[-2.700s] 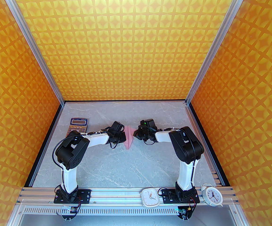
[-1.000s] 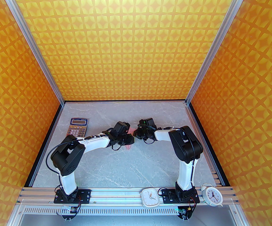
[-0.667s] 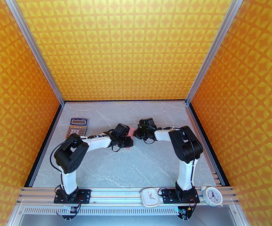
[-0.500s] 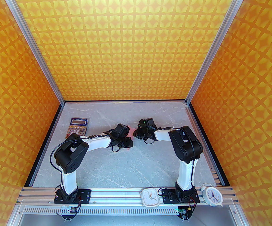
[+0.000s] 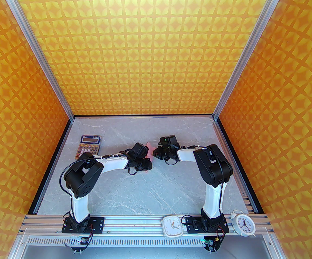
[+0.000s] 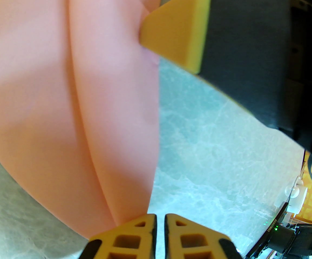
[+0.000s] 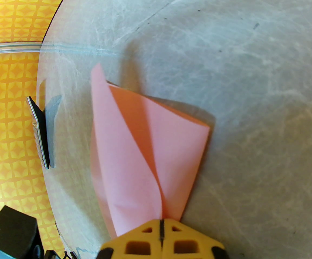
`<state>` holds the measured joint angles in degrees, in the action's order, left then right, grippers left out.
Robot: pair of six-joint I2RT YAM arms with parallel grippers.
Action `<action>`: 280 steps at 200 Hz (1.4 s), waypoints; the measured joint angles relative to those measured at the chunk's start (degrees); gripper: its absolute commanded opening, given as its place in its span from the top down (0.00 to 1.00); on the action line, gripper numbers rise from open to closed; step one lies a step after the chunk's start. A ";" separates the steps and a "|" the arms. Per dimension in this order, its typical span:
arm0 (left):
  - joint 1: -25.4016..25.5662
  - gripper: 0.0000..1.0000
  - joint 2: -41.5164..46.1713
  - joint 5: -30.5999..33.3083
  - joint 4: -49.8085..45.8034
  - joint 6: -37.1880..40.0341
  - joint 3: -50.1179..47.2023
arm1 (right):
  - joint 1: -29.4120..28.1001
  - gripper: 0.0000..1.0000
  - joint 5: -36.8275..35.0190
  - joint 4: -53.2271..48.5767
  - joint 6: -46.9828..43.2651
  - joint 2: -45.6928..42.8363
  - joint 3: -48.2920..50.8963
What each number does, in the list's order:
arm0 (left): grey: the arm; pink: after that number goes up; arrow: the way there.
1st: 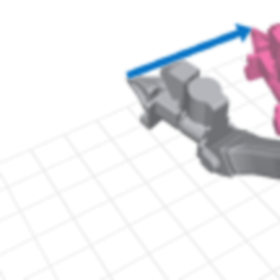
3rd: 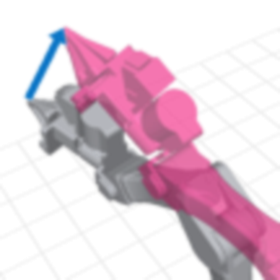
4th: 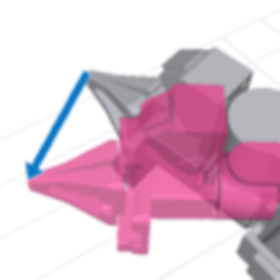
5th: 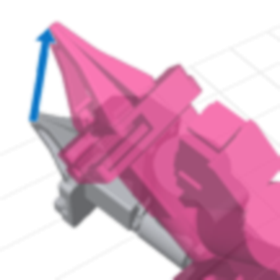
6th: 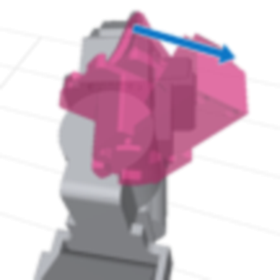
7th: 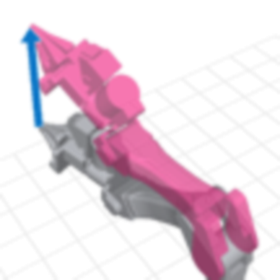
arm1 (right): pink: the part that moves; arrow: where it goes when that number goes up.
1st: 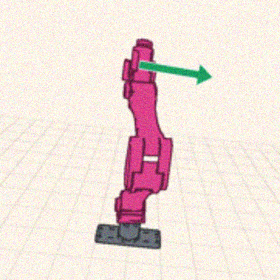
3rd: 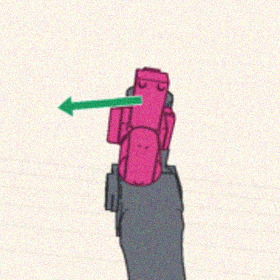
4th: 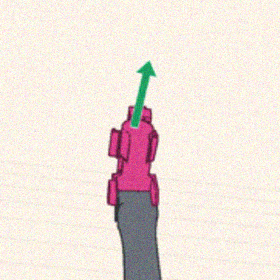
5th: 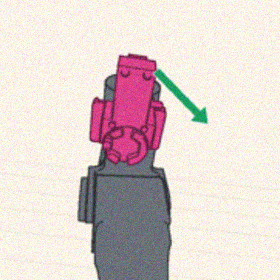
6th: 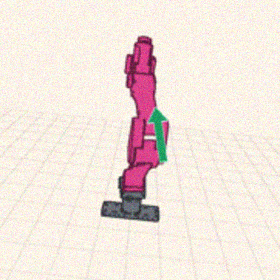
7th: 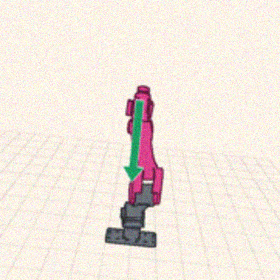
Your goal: Fold a paper plane with a square sheet of paper (fold left side to right side)
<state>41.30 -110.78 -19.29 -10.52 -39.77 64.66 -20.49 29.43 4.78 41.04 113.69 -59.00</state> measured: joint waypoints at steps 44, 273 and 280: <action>0.02 0.87 -0.09 0.24 0.00 0.00 0.00 | 0.00 1.00 0.00 -0.02 0.00 0.00 0.00; 0.02 0.85 4.09 1.38 0.96 0.15 -2.91 | 0.00 1.00 -0.02 -0.02 0.00 0.00 0.00; 0.02 0.85 4.96 1.40 1.07 0.13 -3.26 | 0.00 1.00 -0.02 -0.07 0.00 0.00 -0.04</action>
<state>41.32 -105.82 -17.89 -9.45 -39.64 61.41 -20.49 29.41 4.71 41.04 113.69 -59.05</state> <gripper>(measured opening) 0.151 0.030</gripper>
